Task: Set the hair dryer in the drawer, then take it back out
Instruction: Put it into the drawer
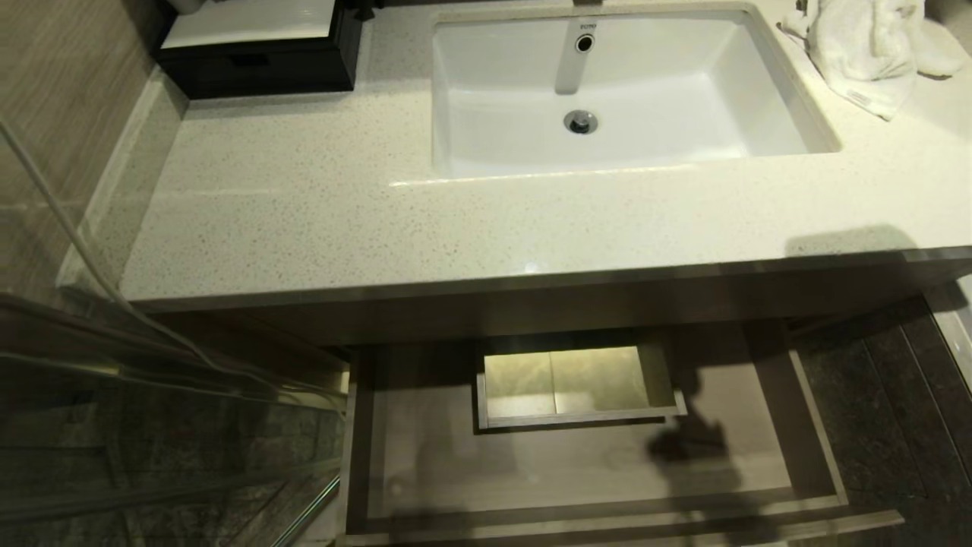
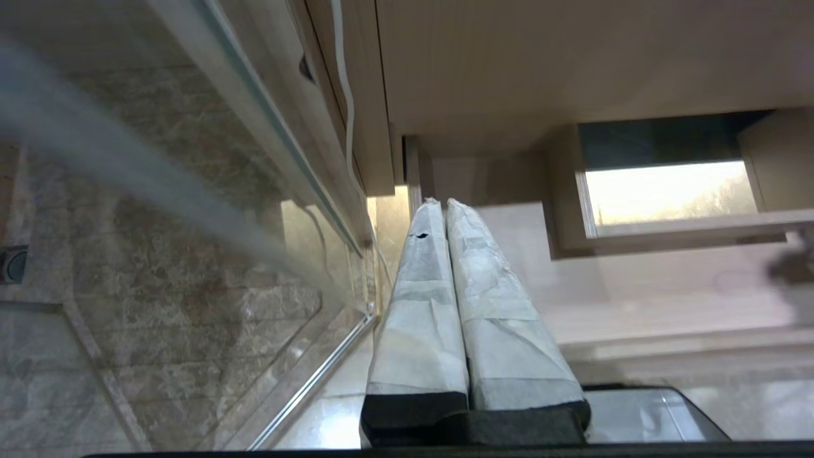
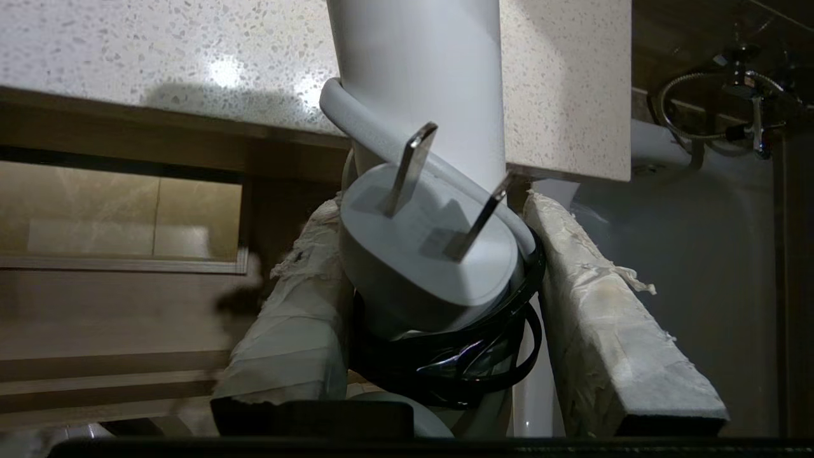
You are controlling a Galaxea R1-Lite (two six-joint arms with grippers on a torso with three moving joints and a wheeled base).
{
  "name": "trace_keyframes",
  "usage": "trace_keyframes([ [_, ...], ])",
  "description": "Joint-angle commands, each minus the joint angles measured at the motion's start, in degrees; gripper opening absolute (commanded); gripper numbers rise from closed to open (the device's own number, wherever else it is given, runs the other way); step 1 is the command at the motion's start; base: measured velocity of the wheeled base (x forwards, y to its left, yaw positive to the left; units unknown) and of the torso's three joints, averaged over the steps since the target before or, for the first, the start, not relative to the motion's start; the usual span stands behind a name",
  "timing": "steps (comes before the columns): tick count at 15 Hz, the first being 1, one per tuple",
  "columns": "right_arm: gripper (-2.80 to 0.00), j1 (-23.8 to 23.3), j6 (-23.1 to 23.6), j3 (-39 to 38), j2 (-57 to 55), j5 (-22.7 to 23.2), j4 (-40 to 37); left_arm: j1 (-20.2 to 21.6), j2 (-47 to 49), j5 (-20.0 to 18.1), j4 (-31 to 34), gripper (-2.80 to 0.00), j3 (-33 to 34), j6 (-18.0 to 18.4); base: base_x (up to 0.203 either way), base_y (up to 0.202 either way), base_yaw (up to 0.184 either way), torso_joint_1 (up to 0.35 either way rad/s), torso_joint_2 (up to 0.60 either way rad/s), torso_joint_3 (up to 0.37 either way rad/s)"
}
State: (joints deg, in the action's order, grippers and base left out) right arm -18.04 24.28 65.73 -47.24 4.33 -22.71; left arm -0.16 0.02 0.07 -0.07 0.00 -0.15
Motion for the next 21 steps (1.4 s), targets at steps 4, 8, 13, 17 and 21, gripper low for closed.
trace_keyframes([
  [4, -2.8, 0.21, 0.15, -1.4, 1.28, 0.07, 0.81, -0.02, -0.02, 0.01, -0.01, -2.8, 0.08, 0.01, 0.0, 0.0, 0.0, -0.313, 0.1, -0.222],
  [8, -2.8, 0.46, 0.15, -1.66, 1.38, 0.07, 1.0, -0.02, -0.02, 0.01, -0.01, -2.8, 0.02, 0.04, 0.0, 0.0, 0.0, -0.283, 0.04, -0.238],
  [13, -2.8, 0.46, 0.15, -2.13, 1.92, 0.07, 1.0, -0.02, -0.02, 0.01, -0.01, -2.8, 0.0, -0.02, 0.0, 0.0, 0.0, -0.258, -0.01, -0.275],
  [17, -2.8, 0.46, 0.15, -2.54, 2.06, 0.07, 1.0, -0.02, -0.02, 0.01, -0.01, -2.8, 0.0, 0.03, 0.0, 0.0, 0.0, -0.224, -0.07, -0.306],
  [21, -2.8, 0.46, -0.73, -2.63, 2.06, 0.07, 1.97, -0.02, -0.02, 0.01, -0.01, -2.8, 0.0, -0.02, 0.0, 0.0, 0.0, -0.222, -0.01, -0.214],
])
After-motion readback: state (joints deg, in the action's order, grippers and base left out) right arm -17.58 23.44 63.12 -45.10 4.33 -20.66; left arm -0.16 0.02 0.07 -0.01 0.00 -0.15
